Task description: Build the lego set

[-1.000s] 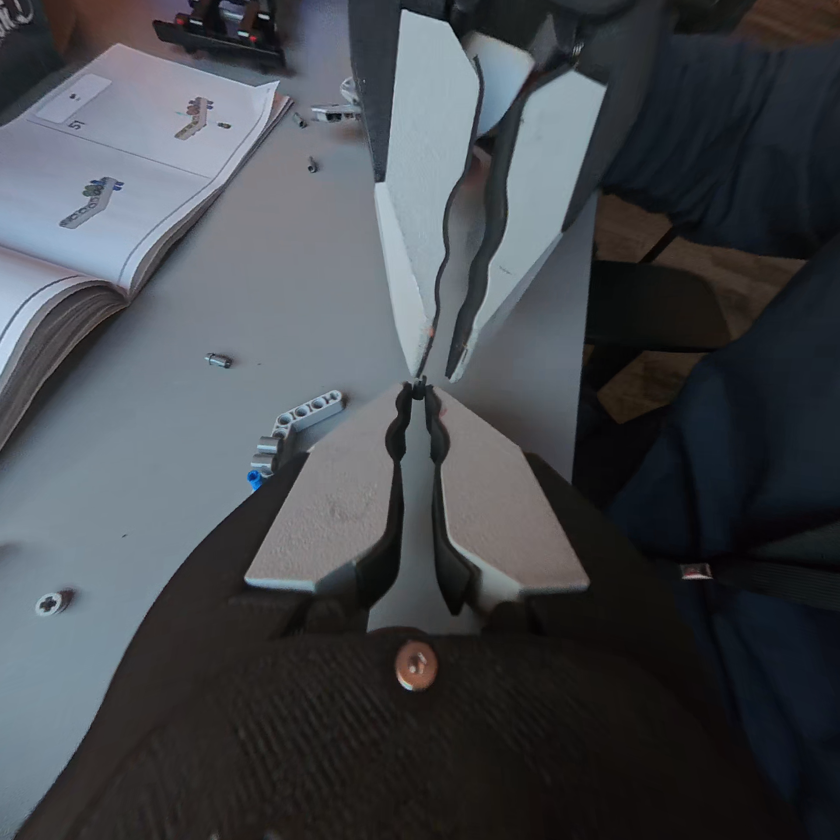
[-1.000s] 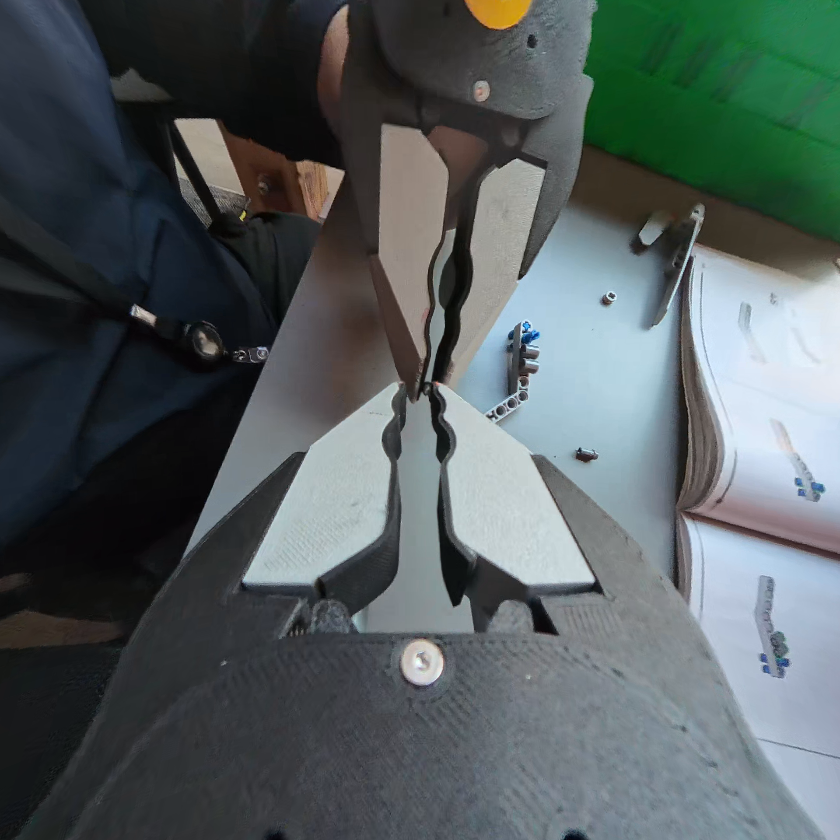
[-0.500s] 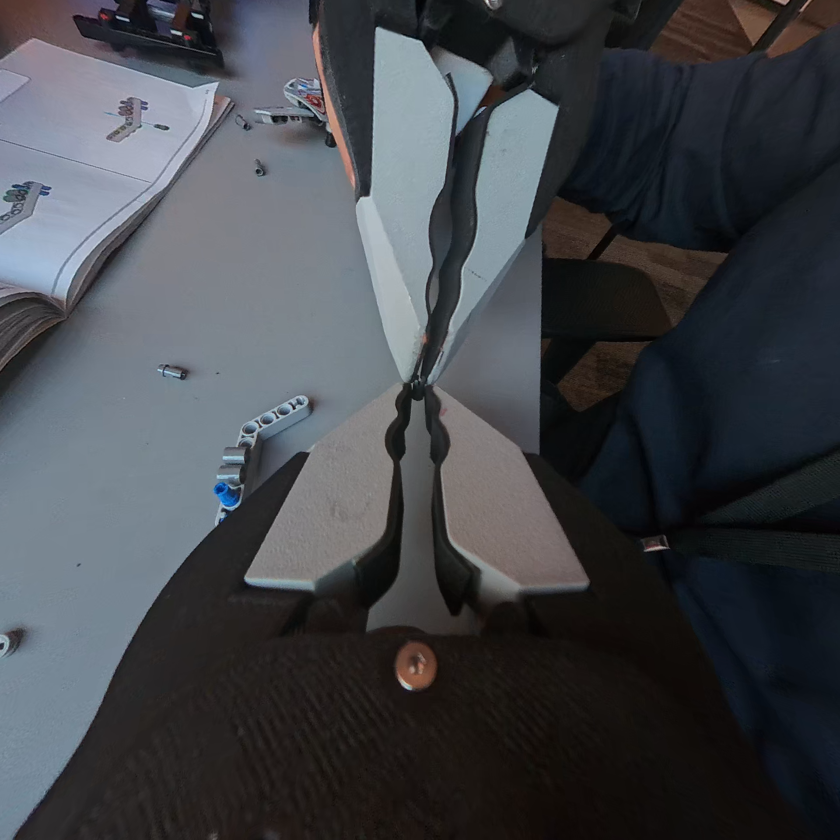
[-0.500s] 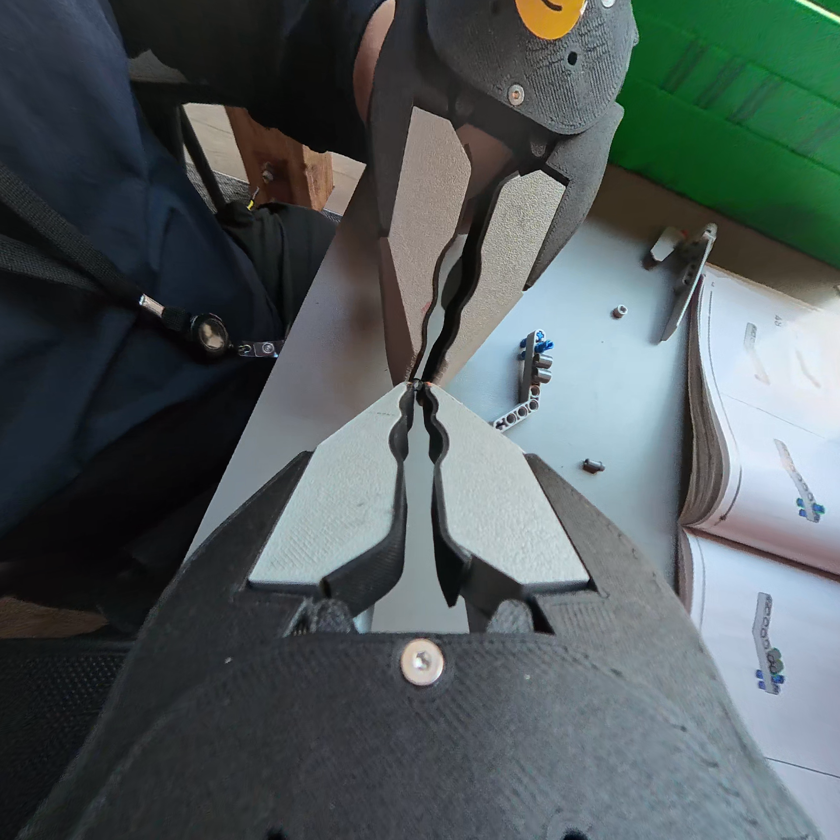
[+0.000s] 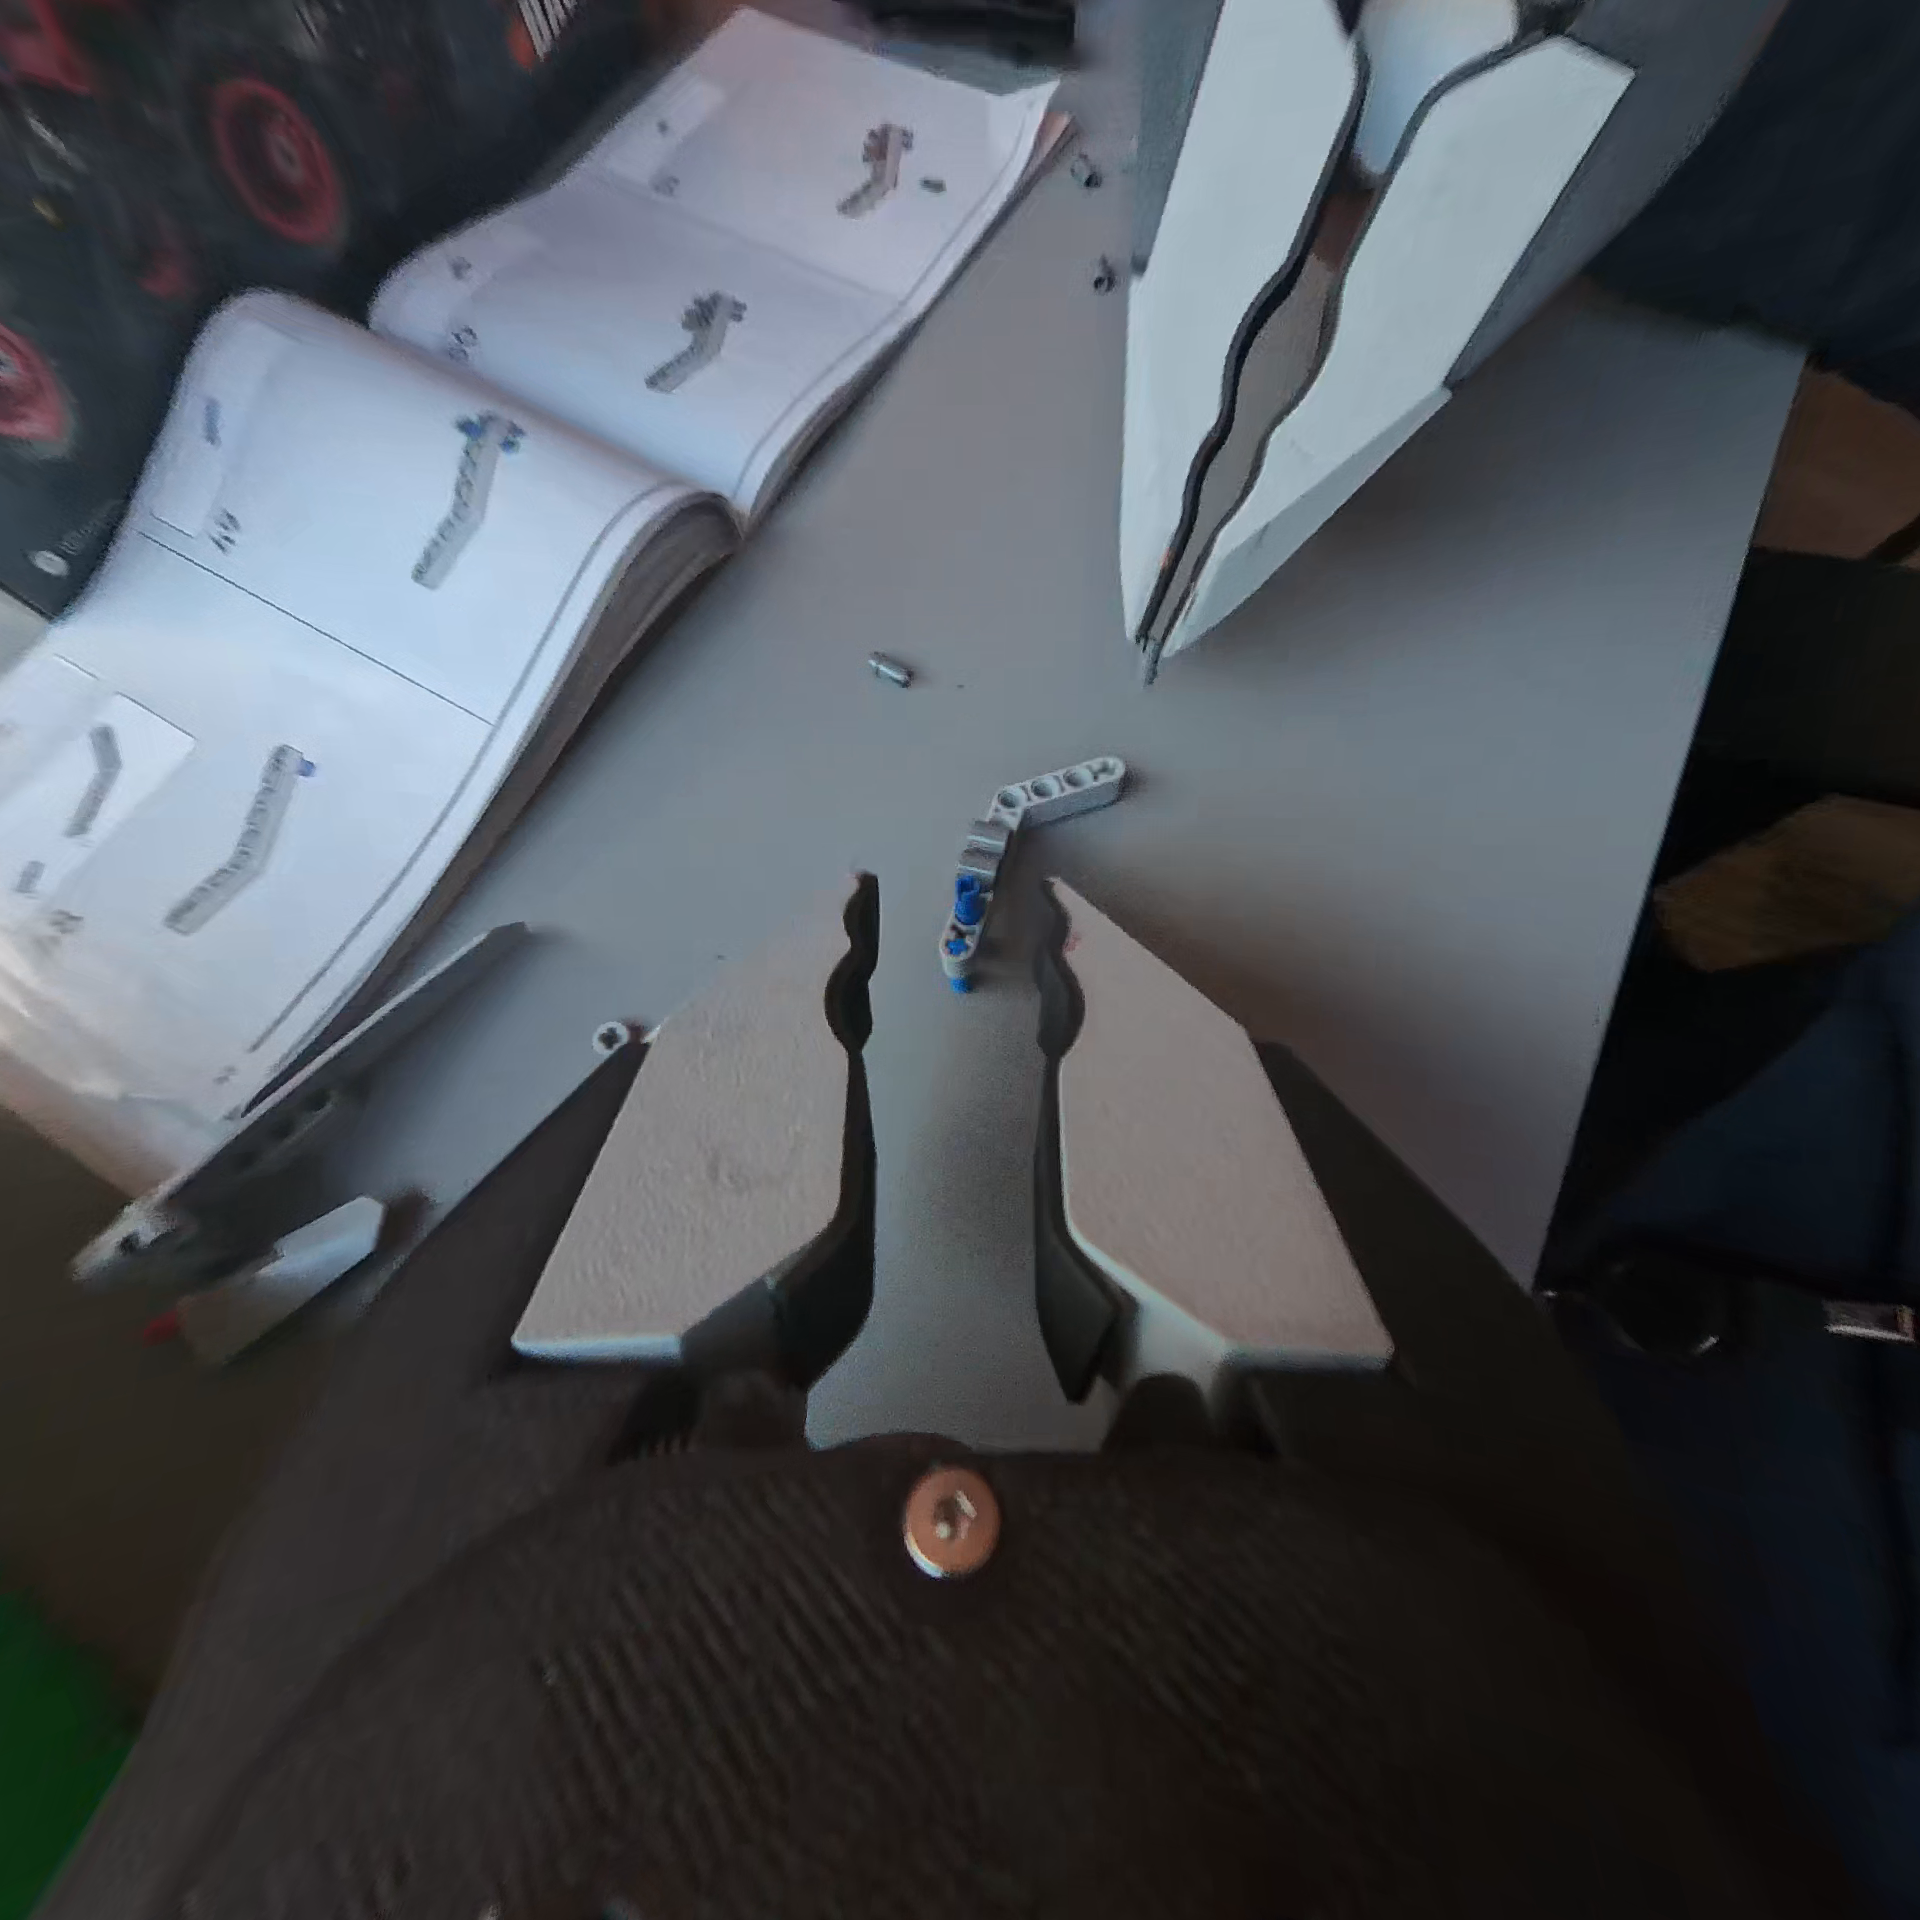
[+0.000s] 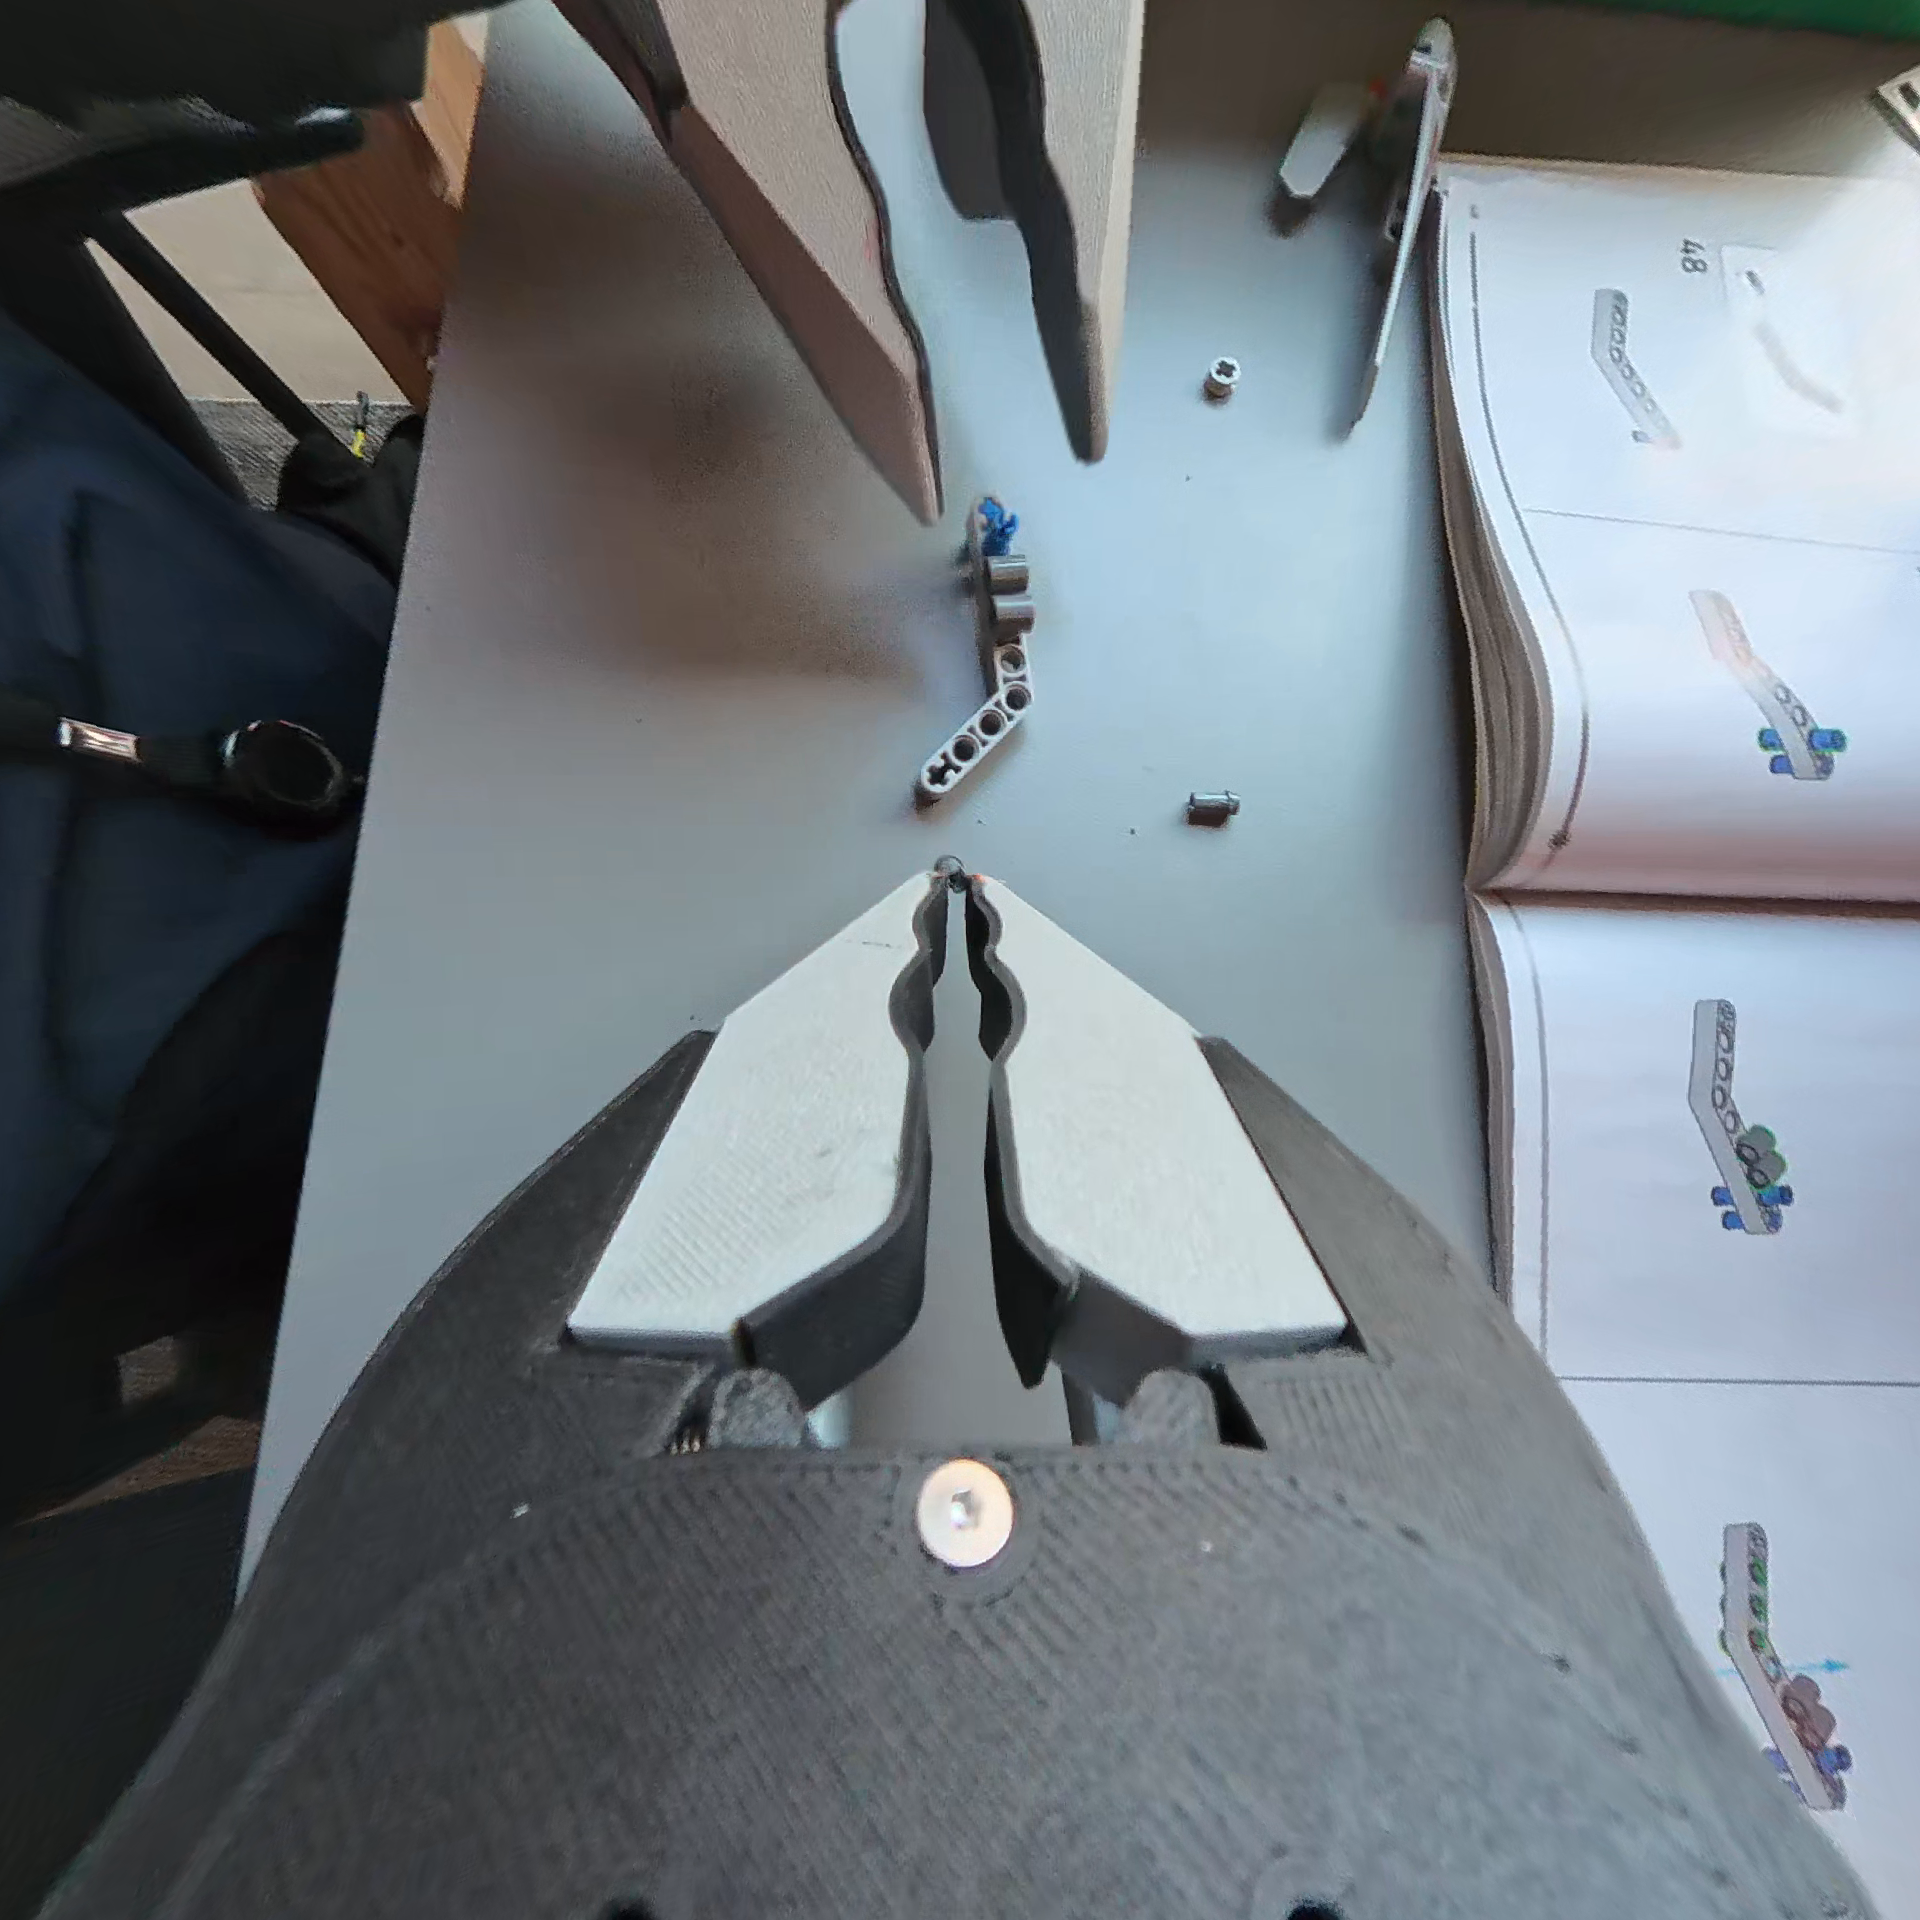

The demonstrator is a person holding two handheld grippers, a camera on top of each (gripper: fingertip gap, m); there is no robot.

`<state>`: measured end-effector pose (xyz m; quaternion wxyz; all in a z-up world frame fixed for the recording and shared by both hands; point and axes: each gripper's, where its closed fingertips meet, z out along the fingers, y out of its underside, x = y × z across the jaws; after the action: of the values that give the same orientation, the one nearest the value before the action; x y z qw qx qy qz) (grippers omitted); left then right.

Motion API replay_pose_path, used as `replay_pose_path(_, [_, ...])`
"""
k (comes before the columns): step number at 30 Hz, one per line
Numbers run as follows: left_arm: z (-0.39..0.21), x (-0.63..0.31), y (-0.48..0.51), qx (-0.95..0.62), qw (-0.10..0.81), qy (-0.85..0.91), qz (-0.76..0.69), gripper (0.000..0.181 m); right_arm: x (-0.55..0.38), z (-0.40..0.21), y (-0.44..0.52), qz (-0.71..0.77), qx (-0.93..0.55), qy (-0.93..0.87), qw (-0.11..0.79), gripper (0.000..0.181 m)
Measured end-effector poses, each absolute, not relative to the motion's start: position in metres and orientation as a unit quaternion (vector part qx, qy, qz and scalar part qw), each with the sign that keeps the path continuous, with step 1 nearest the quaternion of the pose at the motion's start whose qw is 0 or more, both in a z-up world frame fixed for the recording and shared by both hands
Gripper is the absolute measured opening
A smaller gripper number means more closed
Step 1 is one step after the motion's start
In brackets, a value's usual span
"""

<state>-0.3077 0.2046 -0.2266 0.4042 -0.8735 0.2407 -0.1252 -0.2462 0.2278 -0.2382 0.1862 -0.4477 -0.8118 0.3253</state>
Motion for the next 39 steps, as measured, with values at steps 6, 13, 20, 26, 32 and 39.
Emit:
replay_pose_path(6, [-0.251, -0.296, 0.205, -0.88, 0.343, 0.257, -0.207, 0.004, -0.245, -0.244, 0.236, 0.298, -0.458, -0.816, 0.19, 0.0])
replay_pose_path(13, [-0.241, -0.302, 0.216, -0.864, 0.381, 0.266, -0.195, 0.004, -0.239, -0.241, 0.251, 0.28, -0.474, -0.812, 0.197, 0.0])
replay_pose_path(20, [-0.217, -0.31, 0.218, -0.829, 0.443, 0.243, -0.24, 0.003, -0.232, -0.247, 0.266, 0.264, -0.501, -0.804, 0.182, 0.0])
replay_pose_path(26, [-0.219, -0.319, 0.213, -0.839, 0.436, 0.216, -0.244, 0.003, -0.229, -0.251, 0.273, 0.266, -0.516, -0.798, 0.165, 0.0])
replay_pose_path(32, [-0.225, -0.315, 0.21, -0.847, 0.407, 0.208, -0.271, 0.003, -0.232, -0.249, 0.281, 0.263, -0.52, -0.791, 0.185, 0.0])
replay_pose_path(39, [-0.225, -0.314, 0.209, -0.846, 0.398, 0.199, -0.293, 0.003, -0.229, -0.22, 0.311, 0.286, -0.548, -0.747, 0.245, 0.0])
